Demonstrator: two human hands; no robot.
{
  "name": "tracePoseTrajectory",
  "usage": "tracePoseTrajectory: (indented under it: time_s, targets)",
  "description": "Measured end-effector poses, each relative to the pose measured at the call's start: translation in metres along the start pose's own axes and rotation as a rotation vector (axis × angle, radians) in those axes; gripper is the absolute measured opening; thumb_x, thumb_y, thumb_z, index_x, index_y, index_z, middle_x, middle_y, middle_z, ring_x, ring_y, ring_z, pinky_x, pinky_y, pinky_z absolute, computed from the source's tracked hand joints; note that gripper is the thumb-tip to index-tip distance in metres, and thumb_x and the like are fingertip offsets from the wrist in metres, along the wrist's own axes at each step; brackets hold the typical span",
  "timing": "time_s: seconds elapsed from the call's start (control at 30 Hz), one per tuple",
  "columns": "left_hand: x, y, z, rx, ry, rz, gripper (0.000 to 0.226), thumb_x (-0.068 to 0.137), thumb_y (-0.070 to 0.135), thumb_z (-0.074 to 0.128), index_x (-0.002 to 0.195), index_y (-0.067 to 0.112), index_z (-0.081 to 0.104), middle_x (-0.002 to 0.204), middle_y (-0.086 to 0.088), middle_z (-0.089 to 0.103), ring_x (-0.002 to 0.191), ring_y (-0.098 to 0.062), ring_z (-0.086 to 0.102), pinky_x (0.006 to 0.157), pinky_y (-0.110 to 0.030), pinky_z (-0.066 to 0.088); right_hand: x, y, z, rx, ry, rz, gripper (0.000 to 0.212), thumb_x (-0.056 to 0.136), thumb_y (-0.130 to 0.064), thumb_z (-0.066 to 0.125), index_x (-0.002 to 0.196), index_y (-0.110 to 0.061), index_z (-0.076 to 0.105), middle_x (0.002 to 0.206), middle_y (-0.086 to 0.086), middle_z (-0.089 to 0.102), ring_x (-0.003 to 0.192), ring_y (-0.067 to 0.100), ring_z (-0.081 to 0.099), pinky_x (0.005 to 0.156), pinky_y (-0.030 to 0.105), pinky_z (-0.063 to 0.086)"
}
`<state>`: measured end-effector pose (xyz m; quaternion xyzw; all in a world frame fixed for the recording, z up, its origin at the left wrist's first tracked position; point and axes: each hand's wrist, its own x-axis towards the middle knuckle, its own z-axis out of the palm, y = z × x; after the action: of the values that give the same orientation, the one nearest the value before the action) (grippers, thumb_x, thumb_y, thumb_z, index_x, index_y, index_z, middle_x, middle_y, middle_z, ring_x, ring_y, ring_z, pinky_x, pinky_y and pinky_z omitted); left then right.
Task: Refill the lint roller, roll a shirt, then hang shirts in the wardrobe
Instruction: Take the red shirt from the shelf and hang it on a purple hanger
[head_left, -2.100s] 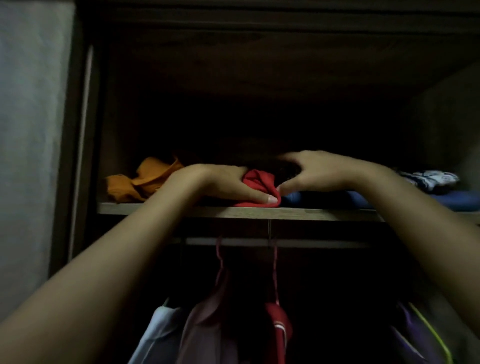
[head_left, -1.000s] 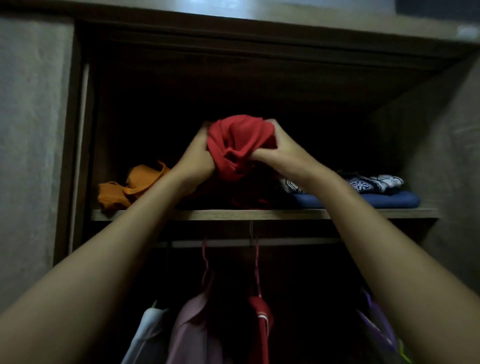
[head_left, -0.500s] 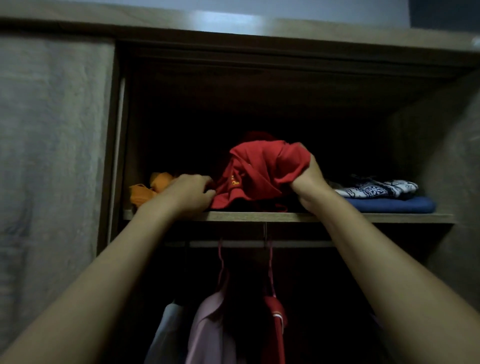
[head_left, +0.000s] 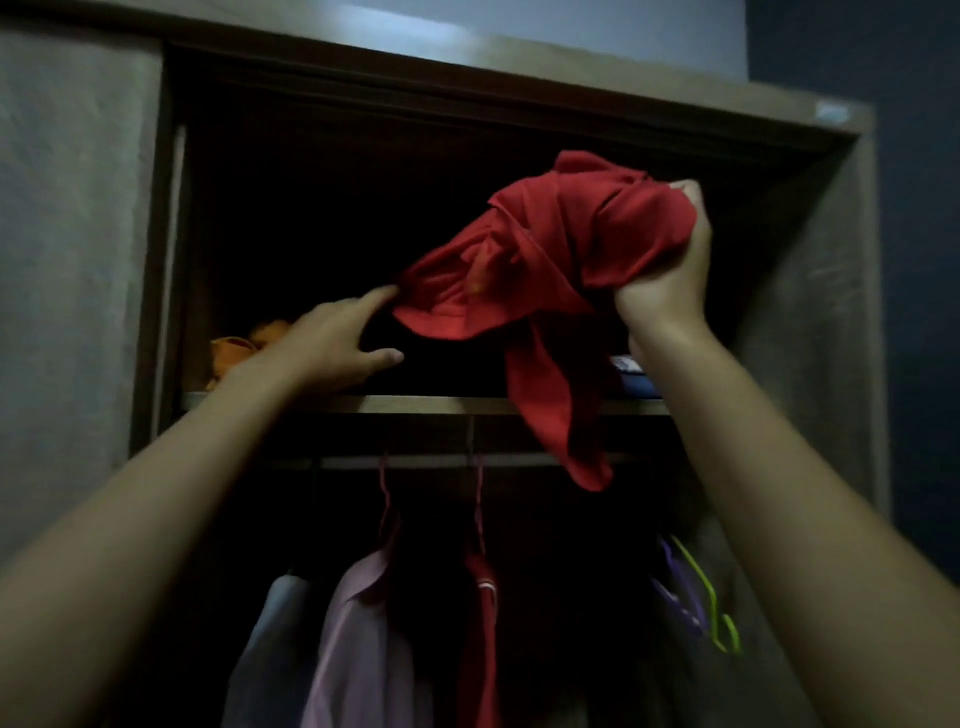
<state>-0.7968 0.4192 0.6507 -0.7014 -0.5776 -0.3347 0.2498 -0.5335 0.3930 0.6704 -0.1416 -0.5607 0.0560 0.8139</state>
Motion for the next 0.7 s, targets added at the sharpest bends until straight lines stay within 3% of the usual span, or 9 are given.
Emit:
tracePoseTrajectory:
  time_s: [0.17, 0.2, 0.27, 0.37, 0.43, 0.53, 0.57, 0.63, 0.7]
  targets:
    - [-0.009, 0.038, -0.004, -0.027, 0.118, 0.201, 0.089, 0.078, 0.042, 0.069, 0.150, 0.023, 0.021, 0.144, -0.007, 0.047, 0.129, -0.025, 0.048, 0.109, -0.044, 0.036, -0.006, -0.011, -0.026, 0.100, 0.007, 0.226, 0.045, 0.051, -0.034, 0.071, 0.091, -0.023, 0.052, 0.096, 0.002, 0.062, 0.092, 0.025, 0.065, 0.085, 0.044, 0.056]
    - [-0.014, 0.051, -0.003, -0.080, 0.149, 0.233, 0.085, 0.078, 0.043, 0.068, 0.149, 0.021, 0.026, 0.140, -0.008, 0.050, 0.126, -0.024, 0.051, 0.108, -0.037, 0.037, -0.009, -0.013, -0.031, 0.091, 0.012, 0.224, 0.052, 0.048, -0.031, 0.076, 0.094, -0.025, 0.054, 0.091, -0.002, 0.062, 0.089, 0.021, 0.066, 0.084, 0.039, 0.057]
    - [-0.028, 0.077, 0.004, -0.220, 0.209, 0.285, 0.073, 0.075, 0.042, 0.056, 0.142, 0.015, 0.041, 0.134, -0.009, 0.055, 0.120, -0.021, 0.053, 0.099, -0.017, 0.033, -0.019, -0.012, -0.049, 0.075, -0.013, 0.207, 0.056, 0.063, -0.011, 0.081, 0.111, -0.018, 0.054, 0.084, -0.016, 0.053, 0.076, -0.003, 0.057, 0.074, 0.011, 0.051]
    - [-0.054, 0.114, 0.012, -0.508, 0.276, 0.254, 0.056, 0.070, 0.022, 0.047, 0.126, 0.015, 0.055, 0.119, -0.005, 0.062, 0.109, -0.015, 0.057, 0.087, -0.014, 0.036, -0.044, 0.000, -0.090, -0.062, -0.115, 0.149, 0.053, 0.071, 0.006, 0.074, 0.103, -0.024, 0.045, 0.090, -0.024, 0.048, 0.073, -0.016, 0.053, 0.072, 0.000, 0.038]
    - [-0.072, 0.138, 0.016, -0.652, 0.292, 0.241, 0.048, 0.071, 0.016, 0.047, 0.117, 0.018, 0.058, 0.111, 0.001, 0.064, 0.103, -0.009, 0.059, 0.086, -0.020, 0.041, -0.062, 0.011, -0.121, -0.145, -0.182, 0.186, 0.051, 0.071, 0.006, 0.072, 0.111, -0.018, 0.050, 0.097, -0.016, 0.054, 0.074, -0.015, 0.053, 0.073, -0.002, 0.037]
    - [-0.095, 0.170, 0.023, -0.834, 0.256, 0.232, 0.051, 0.073, 0.006, 0.046, 0.120, 0.022, 0.057, 0.116, 0.009, 0.064, 0.110, -0.001, 0.057, 0.095, -0.019, 0.042, -0.085, 0.018, -0.167, -0.145, -0.314, 0.437, 0.045, 0.084, 0.012, 0.058, 0.128, 0.007, 0.048, 0.110, 0.013, 0.061, 0.085, 0.010, 0.056, 0.071, 0.011, 0.048]
    - [-0.101, 0.178, 0.026, -0.884, 0.239, 0.219, 0.048, 0.075, 0.005, 0.047, 0.118, 0.023, 0.057, 0.116, 0.010, 0.064, 0.110, 0.000, 0.057, 0.096, -0.021, 0.042, -0.090, 0.022, -0.178, -0.174, -0.363, 0.514, 0.041, 0.088, 0.014, 0.053, 0.129, 0.009, 0.048, 0.106, 0.013, 0.061, 0.080, 0.014, 0.056, 0.065, 0.011, 0.050]
    - [-0.113, 0.189, 0.035, -0.938, 0.200, 0.163, 0.027, 0.077, 0.009, 0.050, 0.102, 0.019, 0.057, 0.099, 0.008, 0.065, 0.089, -0.004, 0.059, 0.081, -0.028, 0.045, -0.096, 0.029, -0.195, -0.196, -0.442, 0.615, 0.029, 0.093, 0.013, 0.045, 0.121, 0.010, 0.053, 0.084, 0.002, 0.055, 0.073, 0.013, 0.050, 0.052, 0.003, 0.043]
    - [-0.121, 0.197, 0.044, -0.915, 0.135, 0.083, 0.020, 0.075, 0.014, 0.053, 0.095, 0.018, 0.050, 0.083, 0.003, 0.060, 0.069, -0.010, 0.051, 0.065, -0.031, 0.042, -0.103, 0.039, -0.206, -0.202, -0.493, 0.668, 0.019, 0.096, 0.006, 0.044, 0.093, -0.003, 0.060, 0.074, -0.002, 0.048, 0.068, 0.009, 0.043, 0.046, 0.001, 0.036]
